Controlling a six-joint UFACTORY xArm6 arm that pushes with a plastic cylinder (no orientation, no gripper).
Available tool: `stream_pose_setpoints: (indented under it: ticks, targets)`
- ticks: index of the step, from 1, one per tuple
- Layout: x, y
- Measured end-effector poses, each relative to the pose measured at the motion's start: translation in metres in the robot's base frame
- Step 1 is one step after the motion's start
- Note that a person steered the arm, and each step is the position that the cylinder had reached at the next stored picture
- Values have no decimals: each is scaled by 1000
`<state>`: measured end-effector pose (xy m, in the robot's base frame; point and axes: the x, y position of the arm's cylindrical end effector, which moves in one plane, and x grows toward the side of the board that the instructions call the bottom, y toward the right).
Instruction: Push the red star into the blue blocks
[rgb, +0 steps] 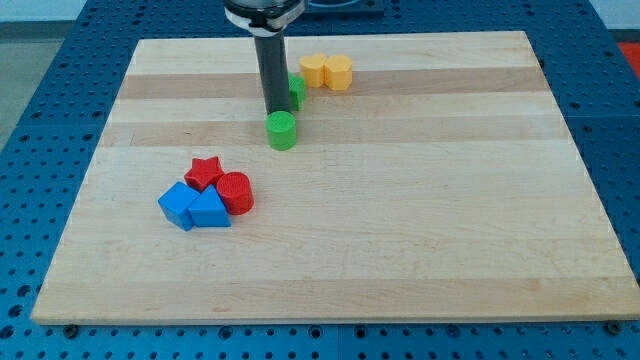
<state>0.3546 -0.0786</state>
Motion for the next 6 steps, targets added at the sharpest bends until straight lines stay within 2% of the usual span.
stream_pose_setpoints:
  ticks: [5,6]
  targets:
    - [0,-64]
    - [19,-72]
